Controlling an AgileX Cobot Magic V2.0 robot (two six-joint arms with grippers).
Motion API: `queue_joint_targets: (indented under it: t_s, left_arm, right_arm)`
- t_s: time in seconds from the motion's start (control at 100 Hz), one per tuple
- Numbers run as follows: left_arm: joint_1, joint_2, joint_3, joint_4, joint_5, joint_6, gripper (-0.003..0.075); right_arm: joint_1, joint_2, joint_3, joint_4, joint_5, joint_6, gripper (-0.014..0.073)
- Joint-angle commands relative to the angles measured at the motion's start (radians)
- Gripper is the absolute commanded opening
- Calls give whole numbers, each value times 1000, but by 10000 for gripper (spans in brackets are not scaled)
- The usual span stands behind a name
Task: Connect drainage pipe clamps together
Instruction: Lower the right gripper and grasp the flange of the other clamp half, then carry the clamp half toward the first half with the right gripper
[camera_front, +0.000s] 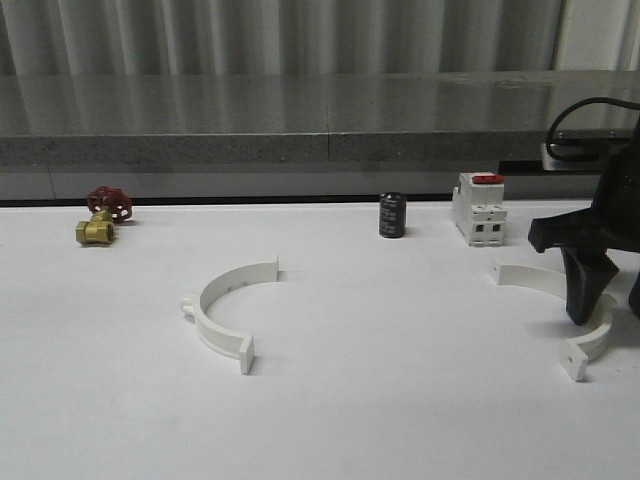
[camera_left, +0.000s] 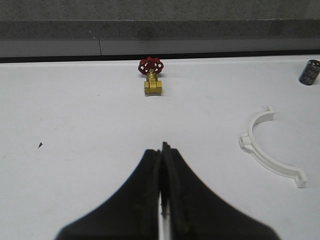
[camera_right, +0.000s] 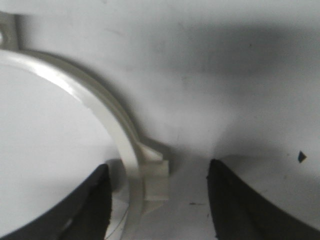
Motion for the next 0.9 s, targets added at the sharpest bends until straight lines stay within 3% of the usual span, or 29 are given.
queue_joint_targets:
  t_s: [0.0, 0.14, 0.3, 0.49, 0.72, 0.89]
  left_arm:
    - [3, 4, -24, -19, -79, -1, -21]
    - [3, 4, -24, -19, -79, -1, -21]
    - [3, 4, -24, -19, -79, -1, -21]
    - [3, 4, -24, -19, -79, -1, -21]
    - [3, 4, -24, -19, -79, -1, -21]
    - [3, 4, -24, -19, -79, -1, -21]
  right_arm:
    - [0, -44, -28, 6, -25, -8, 304]
    - [0, -44, -28, 22, -28, -7, 114]
    - [0, -44, -28, 28, -36, -7, 14]
    - [-3, -44, -28, 28, -46, -8, -6]
    - [42, -49, -78, 79, 61, 3, -1]
    - [162, -49, -151, 60, 64, 172, 10]
